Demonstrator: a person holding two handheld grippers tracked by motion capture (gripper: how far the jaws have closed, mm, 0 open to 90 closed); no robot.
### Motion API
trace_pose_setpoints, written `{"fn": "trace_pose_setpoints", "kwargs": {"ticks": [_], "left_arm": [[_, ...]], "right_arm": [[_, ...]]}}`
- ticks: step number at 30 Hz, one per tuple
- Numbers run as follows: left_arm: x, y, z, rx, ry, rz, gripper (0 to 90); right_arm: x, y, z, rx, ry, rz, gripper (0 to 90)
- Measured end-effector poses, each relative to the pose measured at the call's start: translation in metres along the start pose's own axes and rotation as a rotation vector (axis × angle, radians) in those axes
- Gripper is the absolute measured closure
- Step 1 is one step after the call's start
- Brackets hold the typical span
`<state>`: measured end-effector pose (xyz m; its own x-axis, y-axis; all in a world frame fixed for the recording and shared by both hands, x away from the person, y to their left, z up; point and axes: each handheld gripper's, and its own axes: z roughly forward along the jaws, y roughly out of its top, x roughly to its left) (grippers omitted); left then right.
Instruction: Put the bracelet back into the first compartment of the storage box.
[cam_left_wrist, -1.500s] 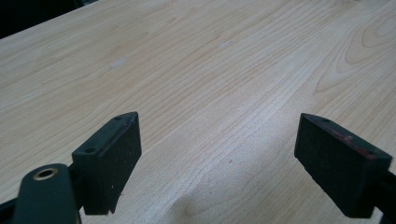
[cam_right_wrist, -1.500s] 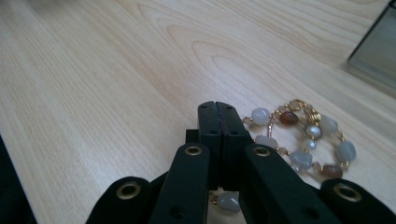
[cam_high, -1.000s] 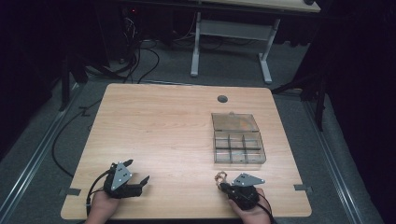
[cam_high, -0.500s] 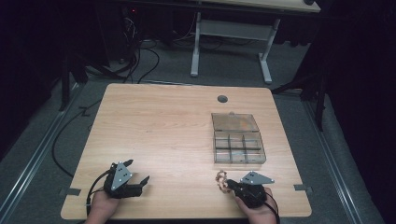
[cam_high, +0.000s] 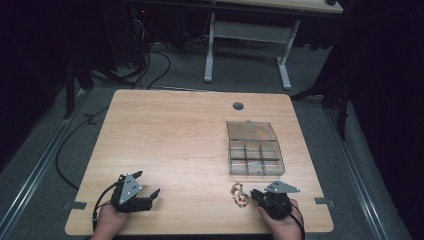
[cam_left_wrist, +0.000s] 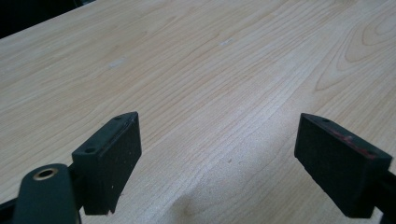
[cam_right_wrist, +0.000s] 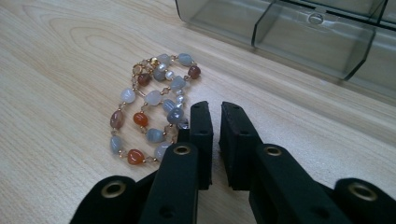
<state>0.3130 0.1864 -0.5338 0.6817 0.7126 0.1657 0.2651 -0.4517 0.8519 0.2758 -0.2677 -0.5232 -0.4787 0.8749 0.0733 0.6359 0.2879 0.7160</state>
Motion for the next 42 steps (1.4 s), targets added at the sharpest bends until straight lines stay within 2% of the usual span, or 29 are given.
{"fn": "trace_pose_setpoints", "kwargs": {"ticks": [2, 10, 17, 20, 25, 26, 29, 33, 34, 36, 39, 41, 42], "left_arm": [[0.0, 0.0, 0.0, 0.0, -0.002, 0.0, 15.4], [0.0, -0.001, -0.001, -0.013, -0.012, 0.006, 15.4], [0.0, -0.001, -0.002, -0.021, -0.019, 0.006, 15.4], [0.0, -0.001, -0.002, -0.023, -0.021, 0.004, 15.4], [0.001, -0.001, -0.003, -0.025, -0.023, 0.002, 15.4], [0.001, -0.001, -0.003, -0.025, -0.025, 0.002, 15.4], [0.001, -0.001, -0.002, -0.024, -0.025, 0.001, 15.4], [0.001, -0.001, -0.003, -0.027, -0.028, 0.001, 15.4], [0.001, -0.001, -0.003, -0.027, -0.03, 0.0, 15.4], [0.001, -0.001, -0.003, -0.028, -0.033, -0.002, 15.4], [0.001, -0.001, -0.003, -0.029, -0.033, -0.005, 15.4], [0.001, -0.001, -0.003, -0.029, -0.034, -0.004, 15.4], [0.001, -0.001, -0.003, -0.03, -0.034, -0.005, 15.4]], "right_arm": [[0.0, 0.002, 0.0, 0.01, -0.001, 0.01, 82.2], [-0.003, 0.011, -0.002, 0.062, -0.03, -0.013, 80.2], [-0.004, 0.017, -0.002, 0.133, -0.057, -0.023, 78.0], [-0.004, 0.021, -0.001, 0.179, -0.068, -0.03, 76.7], [-0.005, 0.025, -0.002, 0.22, -0.063, -0.029, 74.8], [-0.005, 0.026, -0.003, 0.242, -0.062, -0.027, 74.3], [-0.004, 0.028, -0.003, 0.264, -0.064, -0.042, 73.5], [-0.002, 0.033, -0.001, 0.301, -0.041, -0.038, 71.1], [-0.001, 0.036, -0.001, 0.334, -0.039, -0.047, 71.1], [-0.001, 0.037, -0.001, 0.341, -0.038, -0.05, 71.0], [0.001, 0.044, -0.002, 0.392, -0.046, -0.071, 70.6], [0.001, 0.046, -0.001, 0.398, -0.041, -0.072, 70.6], [0.002, 0.048, -0.001, 0.419, -0.041, -0.072, 70.5]]}}
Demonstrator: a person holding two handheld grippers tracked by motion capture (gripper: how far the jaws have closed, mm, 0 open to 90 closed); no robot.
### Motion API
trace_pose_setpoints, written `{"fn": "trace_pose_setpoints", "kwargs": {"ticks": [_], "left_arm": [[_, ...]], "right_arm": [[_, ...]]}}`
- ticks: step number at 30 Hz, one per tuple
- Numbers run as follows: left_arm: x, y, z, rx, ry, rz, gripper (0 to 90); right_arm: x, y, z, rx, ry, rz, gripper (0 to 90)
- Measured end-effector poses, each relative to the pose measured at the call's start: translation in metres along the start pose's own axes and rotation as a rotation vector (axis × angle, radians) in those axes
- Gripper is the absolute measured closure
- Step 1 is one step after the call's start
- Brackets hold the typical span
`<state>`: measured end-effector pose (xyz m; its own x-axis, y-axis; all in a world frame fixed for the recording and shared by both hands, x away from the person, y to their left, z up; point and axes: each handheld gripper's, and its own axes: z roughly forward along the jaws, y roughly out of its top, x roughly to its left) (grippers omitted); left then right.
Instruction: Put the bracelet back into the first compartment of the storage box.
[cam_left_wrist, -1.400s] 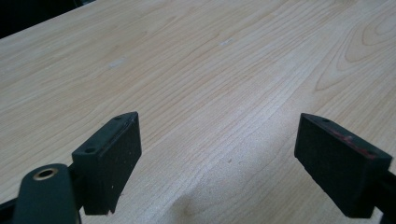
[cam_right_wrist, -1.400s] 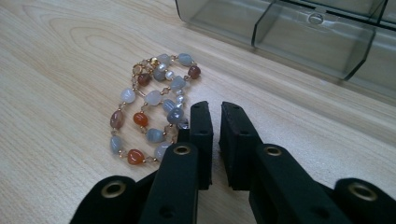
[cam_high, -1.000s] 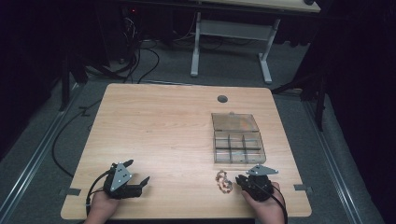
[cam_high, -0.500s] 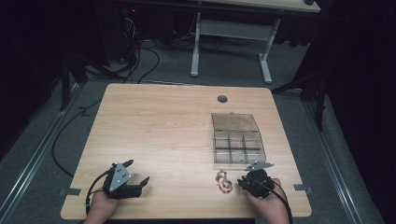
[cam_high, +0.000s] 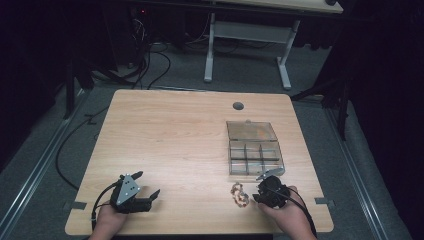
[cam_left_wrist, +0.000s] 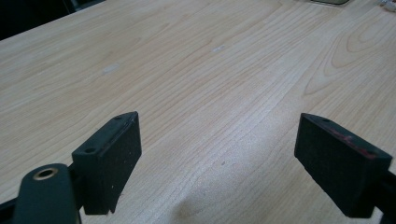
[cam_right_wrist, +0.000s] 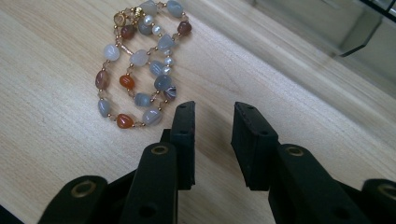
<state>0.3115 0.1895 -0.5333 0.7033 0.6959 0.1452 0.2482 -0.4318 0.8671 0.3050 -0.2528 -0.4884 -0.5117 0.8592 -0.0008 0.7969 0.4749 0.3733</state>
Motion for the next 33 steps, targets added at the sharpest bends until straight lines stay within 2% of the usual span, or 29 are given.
{"fn": "trace_pose_setpoints", "kwargs": {"ticks": [7, 13, 25, 29, 30, 31, 32, 33], "left_arm": [[0.001, 0.0, -0.001, -0.004, 0.001, -0.004, 15.4], [0.001, 0.0, -0.001, -0.009, 0.001, -0.01, 15.4], [0.002, -0.001, -0.001, -0.01, -0.002, -0.013, 15.4], [0.002, 0.0, -0.001, -0.008, -0.002, -0.014, 15.4], [0.002, 0.0, -0.001, -0.008, -0.002, -0.014, 15.4], [0.002, 0.0, -0.001, -0.008, -0.002, -0.014, 15.4], [0.002, 0.0, -0.001, -0.008, -0.002, -0.014, 15.4], [0.002, 0.0, -0.001, -0.008, -0.002, -0.014, 15.4]], "right_arm": [[0.004, 0.006, 0.001, 0.047, 0.011, -0.013, 68.5], [0.009, 0.015, 0.0, 0.09, 0.012, -0.048, 67.3], [0.01, 0.023, 0.0, 0.186, 0.008, -0.092, 64.5], [0.012, 0.026, 0.0, 0.215, 0.022, -0.096, 59.7], [0.013, 0.027, 0.0, 0.213, 0.031, -0.1, 57.5], [0.016, 0.03, 0.0, 0.214, 0.035, -0.109, 51.5], [0.016, 0.03, 0.0, 0.214, 0.035, -0.109, 51.5], [0.018, 0.031, 0.0, 0.211, 0.043, -0.114, 47.9]]}}
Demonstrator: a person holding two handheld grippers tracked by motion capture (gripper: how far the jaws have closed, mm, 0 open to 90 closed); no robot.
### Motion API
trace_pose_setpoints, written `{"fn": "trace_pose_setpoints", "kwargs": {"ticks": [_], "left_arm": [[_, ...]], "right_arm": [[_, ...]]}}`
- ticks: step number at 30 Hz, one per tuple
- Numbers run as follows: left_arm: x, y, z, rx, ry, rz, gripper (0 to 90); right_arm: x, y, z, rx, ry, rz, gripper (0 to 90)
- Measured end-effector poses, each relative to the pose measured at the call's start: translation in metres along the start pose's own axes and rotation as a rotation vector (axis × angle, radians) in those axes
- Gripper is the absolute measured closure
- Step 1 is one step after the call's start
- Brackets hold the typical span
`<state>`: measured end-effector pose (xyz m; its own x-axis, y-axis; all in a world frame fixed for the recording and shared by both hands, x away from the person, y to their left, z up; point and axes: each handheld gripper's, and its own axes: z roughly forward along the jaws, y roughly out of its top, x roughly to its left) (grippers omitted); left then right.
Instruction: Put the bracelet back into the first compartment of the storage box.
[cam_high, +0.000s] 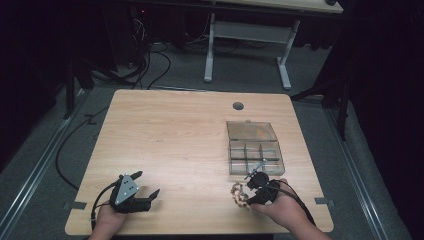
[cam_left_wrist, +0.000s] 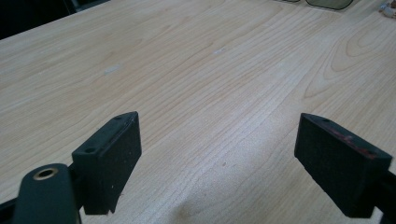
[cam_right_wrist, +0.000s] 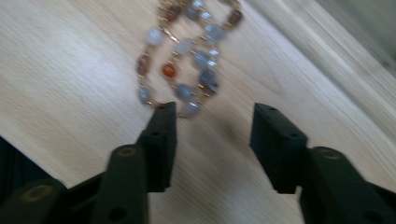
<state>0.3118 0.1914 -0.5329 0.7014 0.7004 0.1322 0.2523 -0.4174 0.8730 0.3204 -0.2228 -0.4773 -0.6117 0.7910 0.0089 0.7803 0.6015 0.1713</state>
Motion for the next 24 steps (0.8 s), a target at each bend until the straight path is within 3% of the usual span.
{"fn": "trace_pose_setpoints", "kwargs": {"ticks": [2, 5, 7, 8, 17, 24], "left_arm": [[0.0, 0.0, 0.0, 0.001, 0.001, 0.001, 15.4], [0.0, 0.0, 0.0, 0.0, 0.0, 0.001, 15.4], [0.0, 0.0, 0.0, 0.0, 0.0, 0.002, 15.4], [0.0, 0.0, 0.0, -0.001, 0.0, 0.001, 15.4], [0.0, 0.0, 0.0, -0.001, -0.002, -0.002, 15.4], [0.0, 0.0, 0.0, 0.001, -0.001, 0.001, 15.4]], "right_arm": [[0.008, 0.004, 0.001, 0.017, 0.011, 0.016, 41.2], [0.015, 0.01, 0.005, 0.023, 0.006, -0.001, 33.7], [0.019, 0.015, 0.01, 0.025, -0.003, -0.019, 31.3], [0.02, 0.019, 0.015, 0.02, -0.006, -0.05, 30.4], [0.019, 0.031, 0.024, 0.016, -0.014, -0.046, 28.8], [0.017, 0.033, 0.021, 0.032, -0.007, -0.068, 42.4]]}}
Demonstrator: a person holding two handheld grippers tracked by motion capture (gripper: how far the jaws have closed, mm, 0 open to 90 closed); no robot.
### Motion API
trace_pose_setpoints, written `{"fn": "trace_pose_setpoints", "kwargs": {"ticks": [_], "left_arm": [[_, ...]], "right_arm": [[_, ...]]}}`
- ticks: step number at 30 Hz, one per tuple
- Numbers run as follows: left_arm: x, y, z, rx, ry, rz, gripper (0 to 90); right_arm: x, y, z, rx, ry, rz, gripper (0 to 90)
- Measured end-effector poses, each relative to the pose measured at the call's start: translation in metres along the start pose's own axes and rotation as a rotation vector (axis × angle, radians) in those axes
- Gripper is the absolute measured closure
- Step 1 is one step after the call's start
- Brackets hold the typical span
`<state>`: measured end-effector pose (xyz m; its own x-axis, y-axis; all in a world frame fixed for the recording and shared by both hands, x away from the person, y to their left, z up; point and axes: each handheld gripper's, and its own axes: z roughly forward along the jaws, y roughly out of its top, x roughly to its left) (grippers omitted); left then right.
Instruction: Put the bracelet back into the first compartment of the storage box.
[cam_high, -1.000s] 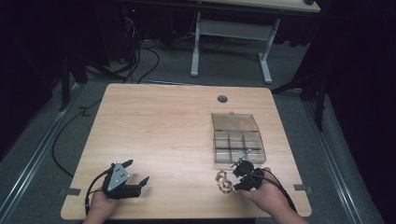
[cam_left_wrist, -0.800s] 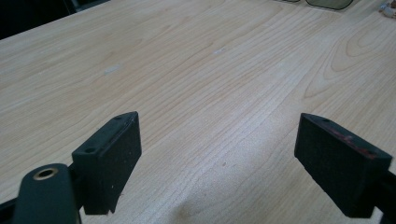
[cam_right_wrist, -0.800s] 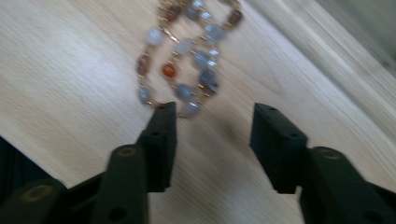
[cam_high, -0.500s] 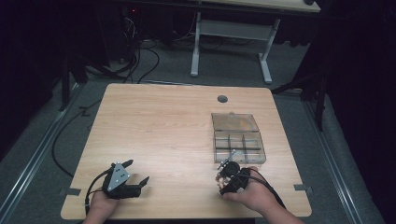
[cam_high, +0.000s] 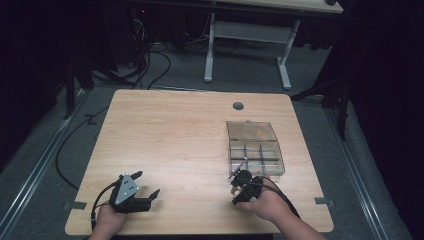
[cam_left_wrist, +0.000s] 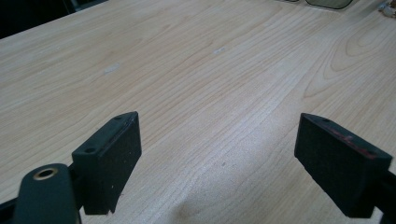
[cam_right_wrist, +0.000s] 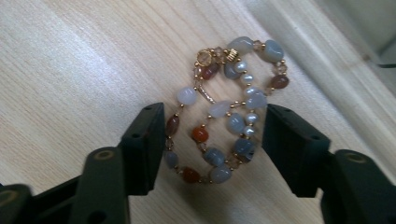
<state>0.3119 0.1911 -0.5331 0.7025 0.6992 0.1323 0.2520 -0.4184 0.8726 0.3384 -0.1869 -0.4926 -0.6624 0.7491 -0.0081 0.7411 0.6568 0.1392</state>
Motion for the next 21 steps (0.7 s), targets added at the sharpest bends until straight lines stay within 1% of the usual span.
{"fn": "trace_pose_setpoints", "kwargs": {"ticks": [1, 2, 3, 4, 5, 8, 10, 11, 12, 15, 21], "left_arm": [[0.0, 0.0, 0.0, 0.0, 0.0, 0.001, 15.5], [0.0, 0.0, 0.0, 0.0, 0.0, 0.0, 15.4], [0.0, 0.0, 0.0, 0.0, 0.0, -0.001, 15.4], [0.0, 0.0, 0.0, 0.0, 0.0, -0.001, 15.4], [0.0, 0.0, 0.0, 0.0, 0.0, -0.001, 15.4], [0.0, 0.0, 0.0, 0.002, -0.001, -0.001, 15.4], [0.0, 0.0, 0.0, 0.003, -0.002, 0.0, 15.4], [0.0, 0.0, 0.0, 0.003, -0.002, 0.0, 15.4], [0.0, 0.0, 0.0, 0.003, -0.002, 0.0, 15.4], [0.0, 0.0, 0.0, 0.002, -0.001, 0.0, 15.4], [0.0, 0.0, 0.0, 0.003, -0.001, 0.0, 15.4]], "right_arm": [[-0.001, 0.0, 0.0, 0.0, -0.001, 0.006, 45.1], [-0.003, 0.001, -0.001, 0.008, 0.0, 0.006, 49.9], [-0.004, 0.001, -0.002, 0.009, -0.002, 0.006, 52.2], [-0.004, 0.001, -0.002, 0.009, -0.002, 0.006, 52.2], [-0.006, 0.001, -0.002, 0.006, 0.001, -0.001, 55.0], [-0.008, 0.001, -0.003, 0.012, 0.002, 0.004, 62.2], [-0.009, 0.001, -0.003, 0.014, 0.002, -0.001, 66.2], [-0.01, 0.002, -0.003, 0.019, 0.004, 0.001, 69.7], [-0.01, 0.002, -0.003, 0.018, 0.004, -0.007, 72.2], [-0.012, 0.002, -0.003, 0.021, 0.01, -0.013, 74.9], [-0.011, 0.004, -0.003, 0.037, 0.005, -0.035, 75.8]]}}
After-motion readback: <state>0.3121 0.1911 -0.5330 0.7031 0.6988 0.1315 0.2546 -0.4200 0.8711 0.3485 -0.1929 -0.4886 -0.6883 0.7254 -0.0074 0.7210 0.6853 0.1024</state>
